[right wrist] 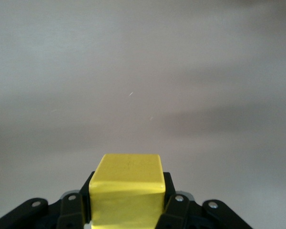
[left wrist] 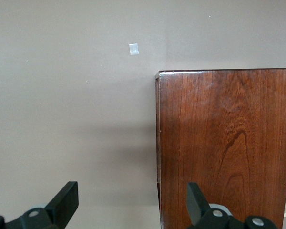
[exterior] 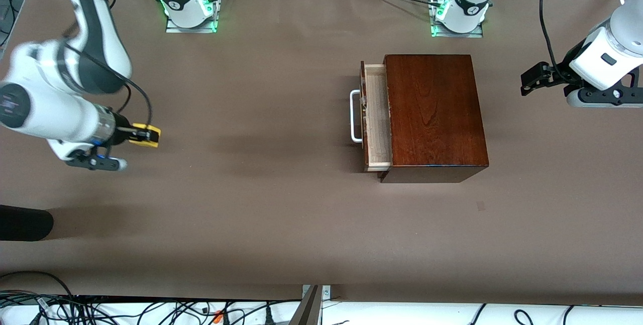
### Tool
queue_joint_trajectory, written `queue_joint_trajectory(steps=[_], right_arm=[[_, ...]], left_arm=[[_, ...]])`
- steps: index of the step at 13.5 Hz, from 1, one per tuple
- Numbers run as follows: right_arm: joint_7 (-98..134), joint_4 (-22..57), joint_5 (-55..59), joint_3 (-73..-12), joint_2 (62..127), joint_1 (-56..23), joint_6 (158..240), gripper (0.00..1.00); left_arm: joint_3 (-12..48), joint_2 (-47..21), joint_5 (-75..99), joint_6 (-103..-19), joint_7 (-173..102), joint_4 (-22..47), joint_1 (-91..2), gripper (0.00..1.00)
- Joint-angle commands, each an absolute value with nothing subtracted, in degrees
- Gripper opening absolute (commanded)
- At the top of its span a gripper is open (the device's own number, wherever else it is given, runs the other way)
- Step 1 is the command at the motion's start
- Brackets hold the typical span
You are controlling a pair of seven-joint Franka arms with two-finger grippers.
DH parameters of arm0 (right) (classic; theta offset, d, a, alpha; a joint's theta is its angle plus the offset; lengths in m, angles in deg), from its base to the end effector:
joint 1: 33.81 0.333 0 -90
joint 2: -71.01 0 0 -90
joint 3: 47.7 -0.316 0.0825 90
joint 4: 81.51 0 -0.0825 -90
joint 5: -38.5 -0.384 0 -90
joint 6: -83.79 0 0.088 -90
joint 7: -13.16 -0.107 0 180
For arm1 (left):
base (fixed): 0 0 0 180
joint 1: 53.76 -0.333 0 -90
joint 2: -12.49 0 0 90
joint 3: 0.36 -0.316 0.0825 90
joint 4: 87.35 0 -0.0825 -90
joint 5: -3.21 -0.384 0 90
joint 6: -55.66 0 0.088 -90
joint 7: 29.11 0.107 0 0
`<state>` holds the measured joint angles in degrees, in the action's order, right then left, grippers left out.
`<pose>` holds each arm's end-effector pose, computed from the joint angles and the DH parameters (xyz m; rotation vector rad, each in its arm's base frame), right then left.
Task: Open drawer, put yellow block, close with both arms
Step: 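Carry the yellow cube with the right gripper over the open drawer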
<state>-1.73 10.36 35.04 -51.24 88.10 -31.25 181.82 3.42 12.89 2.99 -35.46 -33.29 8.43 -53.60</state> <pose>0.6241 0.0687 0.4429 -3.0738 0.2597 0.3112 0.5489 -0.0375 0.5825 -3.1299 -0.0062 0.1157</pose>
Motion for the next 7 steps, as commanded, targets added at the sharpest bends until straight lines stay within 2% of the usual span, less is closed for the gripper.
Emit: queue_joint_trajectory(steps=[1,5,7], right_arm=[[-14.1,4.9,34.1,-55.9,87.9,-31.2,176.0,0.00],[-43.8,1.7,29.6,-66.9,88.0,-30.4,176.3,0.00],[-56.8,-0.5,29.4,-69.7,89.4,-26.9,177.5,0.00]], left_arm=[[3.9,13.5,3.0,-33.8,-34.0,7.8,-53.2,1.00],[3.9,12.6,3.0,-33.3,-34.1,6.2,-52.8,1.00],[3.9,12.6,3.2,-32.8,-34.2,6.2,-52.8,1.00]])
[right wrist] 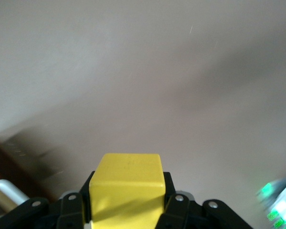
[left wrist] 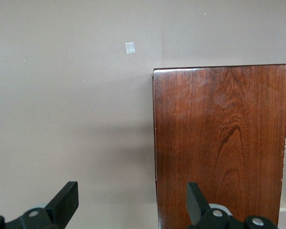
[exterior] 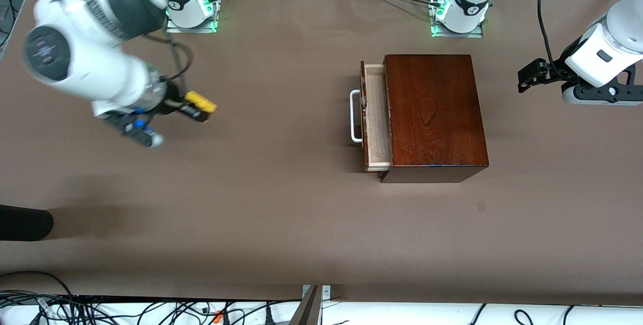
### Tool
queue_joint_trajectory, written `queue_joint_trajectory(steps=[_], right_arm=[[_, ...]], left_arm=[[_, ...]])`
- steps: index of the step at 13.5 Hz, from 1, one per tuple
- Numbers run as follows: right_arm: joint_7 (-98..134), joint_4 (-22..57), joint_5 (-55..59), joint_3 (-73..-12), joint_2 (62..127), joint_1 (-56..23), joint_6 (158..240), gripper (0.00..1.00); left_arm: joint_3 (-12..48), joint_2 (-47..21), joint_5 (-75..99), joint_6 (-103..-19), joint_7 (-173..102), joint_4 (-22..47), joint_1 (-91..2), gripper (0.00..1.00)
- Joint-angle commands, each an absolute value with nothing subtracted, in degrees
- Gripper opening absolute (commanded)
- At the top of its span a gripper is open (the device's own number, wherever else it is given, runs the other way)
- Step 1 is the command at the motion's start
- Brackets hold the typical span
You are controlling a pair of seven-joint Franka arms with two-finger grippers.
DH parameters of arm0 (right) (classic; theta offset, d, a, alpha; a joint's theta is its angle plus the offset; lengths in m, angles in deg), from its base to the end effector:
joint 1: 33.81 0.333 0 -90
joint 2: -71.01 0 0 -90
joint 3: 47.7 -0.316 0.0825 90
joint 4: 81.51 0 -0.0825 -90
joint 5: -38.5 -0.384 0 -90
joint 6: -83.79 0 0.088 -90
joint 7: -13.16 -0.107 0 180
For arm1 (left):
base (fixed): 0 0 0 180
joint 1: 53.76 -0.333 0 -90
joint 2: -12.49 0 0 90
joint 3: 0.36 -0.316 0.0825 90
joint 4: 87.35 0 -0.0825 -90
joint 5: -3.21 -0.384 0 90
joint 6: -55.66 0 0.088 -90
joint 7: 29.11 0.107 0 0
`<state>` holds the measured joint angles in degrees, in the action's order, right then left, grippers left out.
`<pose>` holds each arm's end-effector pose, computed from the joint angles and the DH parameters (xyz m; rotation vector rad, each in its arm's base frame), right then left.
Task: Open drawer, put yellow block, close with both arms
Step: 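Carry the yellow cube with the right gripper over the open drawer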
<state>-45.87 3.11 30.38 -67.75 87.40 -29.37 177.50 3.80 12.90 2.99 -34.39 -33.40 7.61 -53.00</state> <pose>0.5799 0.2513 0.5152 -2.8681 0.9309 0.3651 0.5469 -0.0468 0.5878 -3.1285 0.0174 0.1220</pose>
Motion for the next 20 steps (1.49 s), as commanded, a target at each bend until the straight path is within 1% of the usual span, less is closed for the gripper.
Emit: queue_joint_trajectory(steps=[1,4,7,11,14,18,20], right_arm=[[-63.8,-2.2,29.4,-69.8,90.5,-23.7,179.1,0.00],[-81.5,-5.7,29.5,-69.8,94.3,-15.5,184.3,0.00],[-94.6,-10.6,30.1,-69.5,99.7,-8.0,188.3,0.00],[-106.4,-15.8,34.3,-69.4,106.6,-1.1,194.7,0.00],[-114.1,-17.0,38.1,-68.7,110.9,2.4,201.2,0.00],[-120.3,-17.1,38.9,-61.5,114.1,9.3,205.9,0.00],[-122.4,-17.1,38.9,-61.0,115.2,9.9,207.7,0.00]], left_arm=[[4.0,12.5,3.0,-32.8,-34.2,6.1,-52.7,1.00],[4.2,12.5,3.0,-32.6,-34.2,6.1,-52.7,1.00],[4.3,12.4,3.0,-32.7,-34.3,6.0,-52.6,1.00],[4.3,12.4,3.0,-32.7,-34.2,6.1,-52.6,1.00],[4.2,12.4,3.0,-32.7,-34.2,6.0,-52.6,1.00],[4.2,12.4,3.1,-32.7,-34.3,6.0,-52.6,1.00],[4.2,12.4,3.1,-32.7,-34.2,6.0,-52.6,1.00]])
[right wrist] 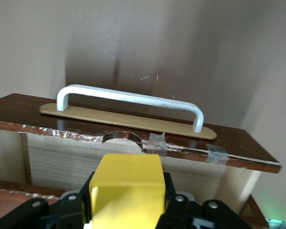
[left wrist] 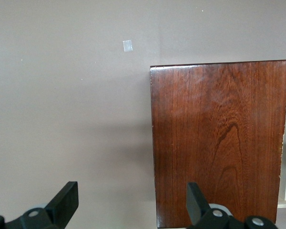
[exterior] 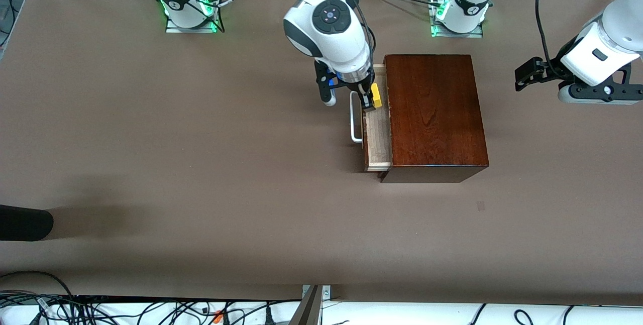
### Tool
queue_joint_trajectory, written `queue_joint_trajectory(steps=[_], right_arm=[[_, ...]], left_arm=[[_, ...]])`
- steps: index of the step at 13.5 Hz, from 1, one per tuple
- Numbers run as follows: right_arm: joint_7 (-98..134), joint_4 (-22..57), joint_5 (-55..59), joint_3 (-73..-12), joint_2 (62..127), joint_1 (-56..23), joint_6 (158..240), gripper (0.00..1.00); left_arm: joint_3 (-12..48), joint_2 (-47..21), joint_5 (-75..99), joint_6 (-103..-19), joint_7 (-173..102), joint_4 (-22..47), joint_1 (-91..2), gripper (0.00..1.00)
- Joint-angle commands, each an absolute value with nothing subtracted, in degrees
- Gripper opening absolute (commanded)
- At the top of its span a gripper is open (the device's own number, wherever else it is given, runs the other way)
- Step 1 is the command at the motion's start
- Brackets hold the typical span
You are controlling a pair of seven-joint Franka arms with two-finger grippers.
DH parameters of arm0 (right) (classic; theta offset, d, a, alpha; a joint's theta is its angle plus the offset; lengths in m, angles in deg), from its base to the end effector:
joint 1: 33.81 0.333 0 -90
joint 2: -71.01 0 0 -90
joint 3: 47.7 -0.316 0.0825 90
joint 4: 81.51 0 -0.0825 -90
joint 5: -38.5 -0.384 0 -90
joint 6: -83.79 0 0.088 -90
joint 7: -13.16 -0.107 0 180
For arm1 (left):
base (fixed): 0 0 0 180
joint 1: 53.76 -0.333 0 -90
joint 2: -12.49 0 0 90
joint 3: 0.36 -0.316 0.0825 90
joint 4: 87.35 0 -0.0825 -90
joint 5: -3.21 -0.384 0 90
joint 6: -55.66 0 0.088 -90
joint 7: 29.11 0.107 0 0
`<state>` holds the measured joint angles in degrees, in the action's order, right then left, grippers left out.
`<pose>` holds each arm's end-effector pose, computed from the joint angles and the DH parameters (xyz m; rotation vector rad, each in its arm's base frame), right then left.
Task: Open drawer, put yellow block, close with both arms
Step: 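Carry the yellow cube with the right gripper over the open drawer, then lower the cube into the drawer and open the right gripper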
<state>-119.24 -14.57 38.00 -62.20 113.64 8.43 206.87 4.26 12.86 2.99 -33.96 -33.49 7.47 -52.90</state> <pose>0.4728 0.6128 0.3870 -2.1975 1.8717 0.2750 0.5459 -0.0521 0.5879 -3.1271 0.0302 0.1309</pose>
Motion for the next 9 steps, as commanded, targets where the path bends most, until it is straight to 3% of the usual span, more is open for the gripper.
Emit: queue_joint_trajectory(steps=[1,9], right_arm=[[-123.0,-17.2,38.9,-61.0,115.7,10.0,208.6,0.00],[-124.6,-19.5,38.9,-60.7,119.5,10.5,210.0,0.00]], left_arm=[[4.2,12.4,3.1,-32.7,-34.2,6.0,-52.6,1.00],[4.2,12.5,3.1,-32.6,-34.3,6.0,-52.6,1.00]])
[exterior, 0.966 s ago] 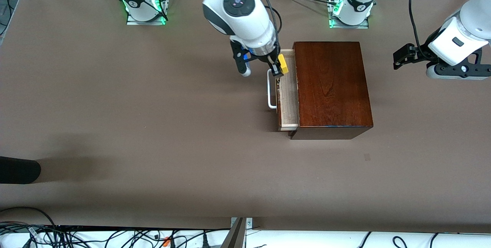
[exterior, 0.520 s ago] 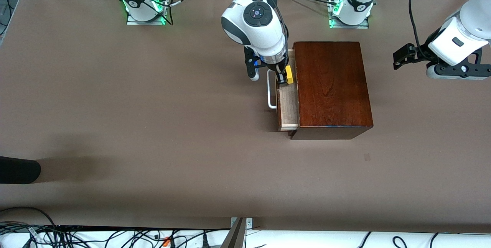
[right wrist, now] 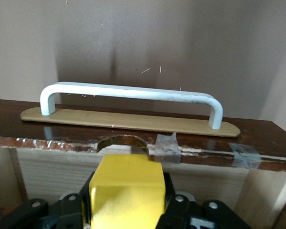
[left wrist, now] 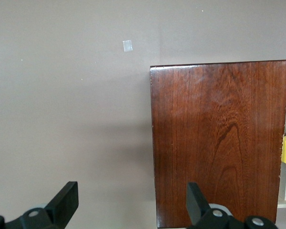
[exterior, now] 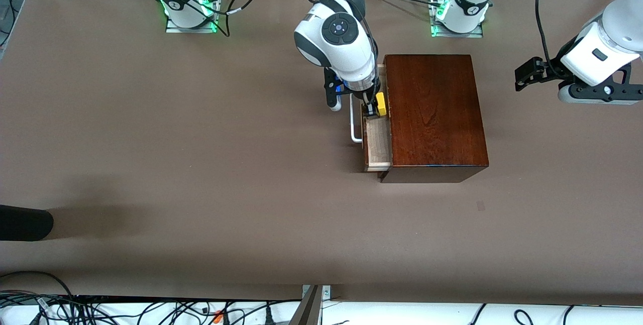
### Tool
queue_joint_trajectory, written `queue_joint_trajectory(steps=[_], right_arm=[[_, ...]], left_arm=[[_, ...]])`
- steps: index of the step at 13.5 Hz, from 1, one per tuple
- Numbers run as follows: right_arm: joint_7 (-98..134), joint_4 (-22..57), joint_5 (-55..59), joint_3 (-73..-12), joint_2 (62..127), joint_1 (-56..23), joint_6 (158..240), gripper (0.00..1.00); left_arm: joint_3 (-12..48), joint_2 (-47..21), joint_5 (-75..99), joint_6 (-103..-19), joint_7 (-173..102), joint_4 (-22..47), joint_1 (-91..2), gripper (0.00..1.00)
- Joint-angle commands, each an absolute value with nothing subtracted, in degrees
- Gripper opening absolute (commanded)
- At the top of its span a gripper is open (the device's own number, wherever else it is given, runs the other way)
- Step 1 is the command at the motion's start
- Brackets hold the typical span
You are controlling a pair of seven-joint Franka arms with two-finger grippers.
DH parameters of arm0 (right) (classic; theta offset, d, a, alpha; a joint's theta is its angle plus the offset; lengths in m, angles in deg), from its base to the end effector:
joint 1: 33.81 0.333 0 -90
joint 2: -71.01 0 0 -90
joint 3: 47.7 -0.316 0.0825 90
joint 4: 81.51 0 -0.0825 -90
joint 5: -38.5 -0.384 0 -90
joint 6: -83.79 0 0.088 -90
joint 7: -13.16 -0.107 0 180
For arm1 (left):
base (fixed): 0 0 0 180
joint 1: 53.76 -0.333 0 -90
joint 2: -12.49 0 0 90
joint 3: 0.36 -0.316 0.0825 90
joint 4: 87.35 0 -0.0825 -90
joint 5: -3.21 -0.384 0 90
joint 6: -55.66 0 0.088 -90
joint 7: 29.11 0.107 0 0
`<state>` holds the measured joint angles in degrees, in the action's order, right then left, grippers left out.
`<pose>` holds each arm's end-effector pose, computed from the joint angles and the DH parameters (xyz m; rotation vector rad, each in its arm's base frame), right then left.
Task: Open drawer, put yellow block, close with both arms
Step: 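Lower the cube into the drawer and open the right gripper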
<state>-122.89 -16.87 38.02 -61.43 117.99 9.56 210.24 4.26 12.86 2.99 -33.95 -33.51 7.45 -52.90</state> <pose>0.4781 0.6251 0.3537 -2.1188 1.9356 0.2914 0.5459 -0.0521 0.5881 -3.1271 0.0296 0.1306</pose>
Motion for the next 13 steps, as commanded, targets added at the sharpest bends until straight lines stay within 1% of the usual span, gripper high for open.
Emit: queue_joint_trajectory(steps=[1,9,10,11,12,13], right_arm=[[-125.0,-19.5,38.9,-60.4,120.0,10.5,210.1,0.00],[-125.4,-19.5,38.9,-60.2,122.3,11.3,213.3,0.00],[-125.4,-19.5,38.8,-60.2,122.3,11.1,213.3,0.10],[-125.4,-19.5,38.7,-60.2,122.3,11.1,213.3,0.48],[-125.3,-19.5,38.6,-60.2,122.2,11.0,213.2,0.99],[-125.3,-19.5,38.6,-60.2,121.9,10.8,212.9,1.00]], left_arm=[[4.3,12.4,3.1,-32.6,-34.3,6.0,-52.6,1.00],[4.7,12.4,3.1,-32.7,-34.3,6.0,-52.6,1.00],[4.7,12.4,3.1,-32.7,-34.3,6.0,-52.7,1.00],[4.7,12.4,3.0,-32.7,-34.2,6.0,-52.7,1.00],[4.7,12.4,3.1,-32.7,-34.2,6.0,-52.7,1.00],[4.7,12.4,3.1,-32.7,-34.3,6.0,-52.7,1.00]])
